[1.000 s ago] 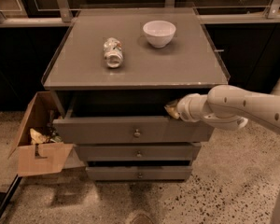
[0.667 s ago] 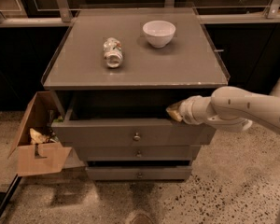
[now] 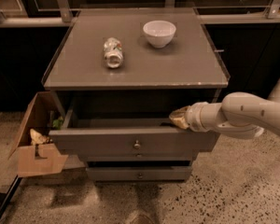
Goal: Open top drawer
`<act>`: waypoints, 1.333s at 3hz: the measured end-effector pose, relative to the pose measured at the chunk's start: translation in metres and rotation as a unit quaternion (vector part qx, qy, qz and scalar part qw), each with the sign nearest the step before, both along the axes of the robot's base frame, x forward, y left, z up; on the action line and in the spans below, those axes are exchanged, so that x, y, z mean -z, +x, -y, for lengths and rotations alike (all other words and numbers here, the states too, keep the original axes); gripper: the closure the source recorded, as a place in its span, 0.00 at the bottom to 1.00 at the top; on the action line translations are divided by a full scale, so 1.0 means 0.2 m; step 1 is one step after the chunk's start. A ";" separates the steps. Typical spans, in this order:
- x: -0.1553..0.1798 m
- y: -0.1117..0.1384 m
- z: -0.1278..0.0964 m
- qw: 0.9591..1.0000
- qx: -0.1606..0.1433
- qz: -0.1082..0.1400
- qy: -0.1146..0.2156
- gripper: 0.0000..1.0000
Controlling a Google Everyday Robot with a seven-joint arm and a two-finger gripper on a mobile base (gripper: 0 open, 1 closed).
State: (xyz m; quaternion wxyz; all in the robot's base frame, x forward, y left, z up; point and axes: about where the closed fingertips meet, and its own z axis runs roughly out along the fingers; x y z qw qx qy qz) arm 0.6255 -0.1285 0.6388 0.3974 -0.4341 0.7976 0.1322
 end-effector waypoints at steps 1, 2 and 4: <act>-0.01 0.00 0.00 1.000 0.000 0.000 0.000 1.00; 0.00 -0.10 -0.01 0.998 -0.063 0.007 0.013 1.00; 0.02 -0.14 -0.06 0.995 -0.102 0.004 0.004 1.00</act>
Offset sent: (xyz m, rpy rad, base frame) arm -0.1267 -0.0154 -0.0181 0.1242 -0.0734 0.6160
